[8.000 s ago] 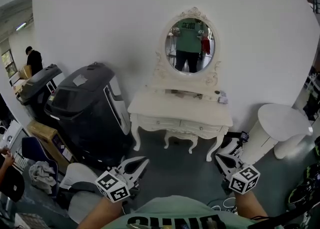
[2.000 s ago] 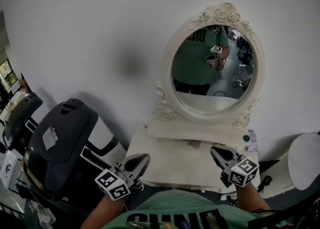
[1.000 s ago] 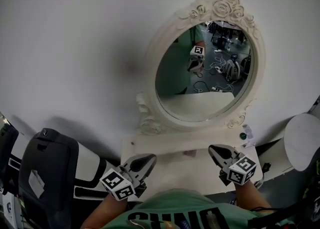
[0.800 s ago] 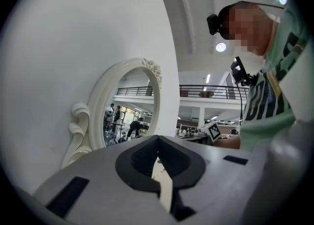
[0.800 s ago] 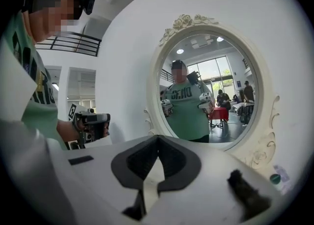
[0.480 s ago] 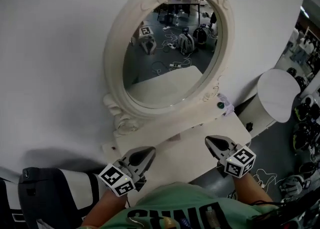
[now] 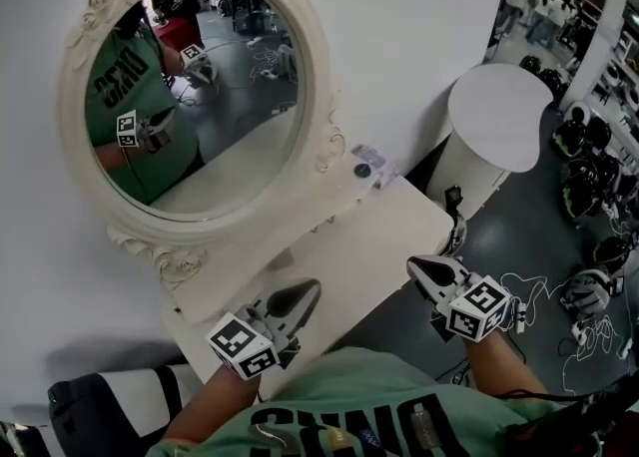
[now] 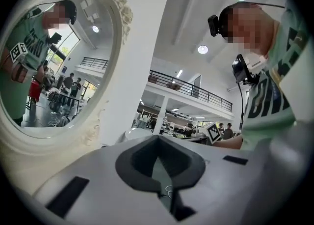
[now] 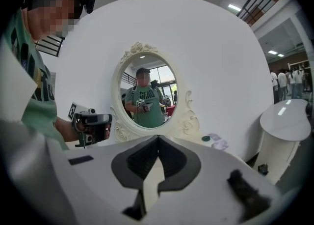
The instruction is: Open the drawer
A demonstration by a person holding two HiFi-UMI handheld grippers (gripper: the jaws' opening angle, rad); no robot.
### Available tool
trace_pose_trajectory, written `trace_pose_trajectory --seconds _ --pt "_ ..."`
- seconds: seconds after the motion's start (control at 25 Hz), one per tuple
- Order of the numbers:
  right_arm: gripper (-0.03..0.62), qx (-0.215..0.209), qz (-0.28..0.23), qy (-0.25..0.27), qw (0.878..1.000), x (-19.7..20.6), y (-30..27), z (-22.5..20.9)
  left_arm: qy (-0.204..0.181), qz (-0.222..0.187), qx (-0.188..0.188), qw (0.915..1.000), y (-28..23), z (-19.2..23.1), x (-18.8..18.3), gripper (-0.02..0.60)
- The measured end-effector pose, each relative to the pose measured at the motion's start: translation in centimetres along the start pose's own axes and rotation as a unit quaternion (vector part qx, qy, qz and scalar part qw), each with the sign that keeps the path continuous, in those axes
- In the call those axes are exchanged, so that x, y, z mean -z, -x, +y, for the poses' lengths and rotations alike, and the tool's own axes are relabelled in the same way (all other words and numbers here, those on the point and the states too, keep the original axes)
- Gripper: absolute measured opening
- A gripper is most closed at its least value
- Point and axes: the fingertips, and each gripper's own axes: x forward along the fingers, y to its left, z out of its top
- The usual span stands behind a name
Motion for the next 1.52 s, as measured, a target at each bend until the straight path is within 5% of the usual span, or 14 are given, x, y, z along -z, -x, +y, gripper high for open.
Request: trace_pose_trajectory --seconds 0.56,1.12,1.24,1.52 --pt "0.011 0.041 0.01 -0.041 0.998 7.2 10.0 -12.3 0.005 0.074 0.066 0.995 -17.1 -8.1 7.3 0.009" --pt "0.019 0.083 0.087 -0.089 0.989 21.8 5.5 -12.8 0.049 0.159 0.084 0.9824 -17.2 -7.0 17.6 0.009" --pt "0.102 0.08 0.127 -0.08 0.985 25.8 3.6 -13.2 0.058 0.174 0.074 0.9802 -16.0 -6.5 19.3 0.009" --pt "0.157 0.073 0.227 -0.049 0.97 34.1 -1.1 -14.4 0.073 0.198 0.042 0.9765 -13.3 -4.1 22.6 0.009"
